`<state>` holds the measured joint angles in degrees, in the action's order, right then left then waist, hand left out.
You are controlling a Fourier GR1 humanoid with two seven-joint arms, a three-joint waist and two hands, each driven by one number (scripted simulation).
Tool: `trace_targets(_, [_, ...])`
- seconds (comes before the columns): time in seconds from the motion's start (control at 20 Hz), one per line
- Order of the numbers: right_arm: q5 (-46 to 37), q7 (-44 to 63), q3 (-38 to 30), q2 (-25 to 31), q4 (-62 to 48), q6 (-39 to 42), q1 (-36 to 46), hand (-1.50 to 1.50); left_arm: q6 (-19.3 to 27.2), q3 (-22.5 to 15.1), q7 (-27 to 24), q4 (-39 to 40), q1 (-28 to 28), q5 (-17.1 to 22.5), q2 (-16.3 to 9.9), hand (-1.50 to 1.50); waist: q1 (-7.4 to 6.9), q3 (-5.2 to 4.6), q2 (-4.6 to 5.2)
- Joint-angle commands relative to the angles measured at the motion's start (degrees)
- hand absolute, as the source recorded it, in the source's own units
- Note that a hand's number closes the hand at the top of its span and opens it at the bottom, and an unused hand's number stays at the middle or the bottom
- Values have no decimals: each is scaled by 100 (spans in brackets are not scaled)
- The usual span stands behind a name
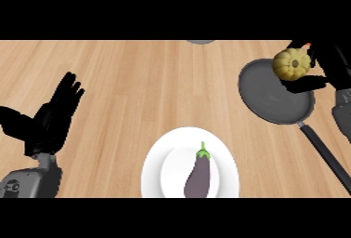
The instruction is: Pick the squash from the plate and place it in the pan
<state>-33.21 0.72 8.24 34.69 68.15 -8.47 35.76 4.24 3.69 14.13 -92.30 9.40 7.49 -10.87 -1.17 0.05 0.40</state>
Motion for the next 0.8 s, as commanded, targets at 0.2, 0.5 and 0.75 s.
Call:
trace_targets(0.2, [-289, -1747, -154, -733, -2471, -631, 584, 150, 37, -115, -148, -63, -147, -147, 169, 0, -36, 0, 0])
trace_targets(0.5, [-170, -1548, -643, -672, -4124, -397, 1142, 150, 132, -121, -52, 152, 164, -161, 266, 0, -124, 6, 63])
trace_targets(0.75, [-195, -2046, -798, -818, -5118, -415, 1260, -150, 168, -258, 179, -216, 104, -238, 287, 0, -149, 11, 48])
